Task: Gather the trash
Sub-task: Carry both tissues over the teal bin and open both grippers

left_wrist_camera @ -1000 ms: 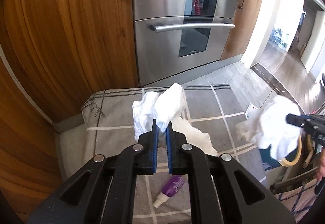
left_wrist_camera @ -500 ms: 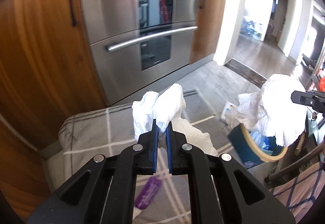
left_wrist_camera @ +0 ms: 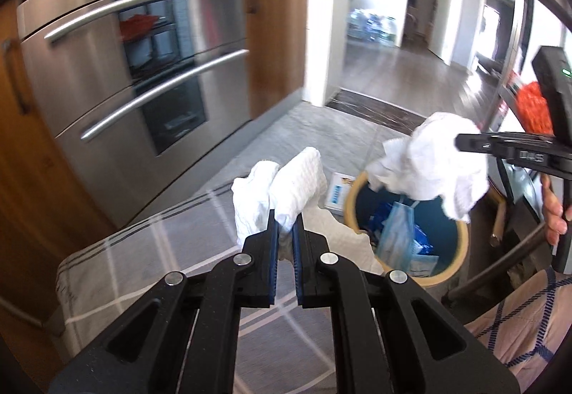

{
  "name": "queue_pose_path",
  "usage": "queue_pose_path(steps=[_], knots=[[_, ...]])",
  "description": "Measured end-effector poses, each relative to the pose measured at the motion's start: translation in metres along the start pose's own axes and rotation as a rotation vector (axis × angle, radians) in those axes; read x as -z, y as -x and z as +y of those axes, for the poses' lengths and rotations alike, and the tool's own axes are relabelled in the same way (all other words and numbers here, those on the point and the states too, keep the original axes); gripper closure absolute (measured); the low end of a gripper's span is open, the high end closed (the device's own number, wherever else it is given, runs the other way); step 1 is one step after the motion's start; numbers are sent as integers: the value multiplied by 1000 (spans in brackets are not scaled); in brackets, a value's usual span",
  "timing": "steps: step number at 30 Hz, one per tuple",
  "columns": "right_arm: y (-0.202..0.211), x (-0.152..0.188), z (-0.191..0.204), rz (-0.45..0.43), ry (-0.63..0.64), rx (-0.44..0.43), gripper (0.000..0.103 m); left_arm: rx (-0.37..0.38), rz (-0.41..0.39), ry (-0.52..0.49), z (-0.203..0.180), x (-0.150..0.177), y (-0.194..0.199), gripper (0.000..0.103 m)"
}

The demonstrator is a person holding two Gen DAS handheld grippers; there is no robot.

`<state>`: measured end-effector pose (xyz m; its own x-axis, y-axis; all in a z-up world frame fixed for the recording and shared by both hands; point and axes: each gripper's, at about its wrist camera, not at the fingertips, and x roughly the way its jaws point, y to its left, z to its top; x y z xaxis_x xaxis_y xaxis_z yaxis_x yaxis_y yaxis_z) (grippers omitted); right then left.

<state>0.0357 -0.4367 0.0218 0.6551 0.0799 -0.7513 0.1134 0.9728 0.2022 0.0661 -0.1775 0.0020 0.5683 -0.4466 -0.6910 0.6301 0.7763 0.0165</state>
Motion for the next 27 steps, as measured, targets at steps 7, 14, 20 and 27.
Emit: queue_pose_path(steps=[7, 14, 20, 27], knots=[[-26, 10, -37, 101, -80, 114, 99, 91, 46, -43, -44, -1, -41, 96], [-49, 24, -62, 200, -106, 200, 99, 161, 82, -108, -90, -4, -86, 96], [-62, 34, -80, 269, -158, 255, 99, 147, 108, -169, -114, -2, -118, 96], [-60, 37, -93, 273, -208, 297, 86, 153, 109, -185, -126, 1, -124, 90]])
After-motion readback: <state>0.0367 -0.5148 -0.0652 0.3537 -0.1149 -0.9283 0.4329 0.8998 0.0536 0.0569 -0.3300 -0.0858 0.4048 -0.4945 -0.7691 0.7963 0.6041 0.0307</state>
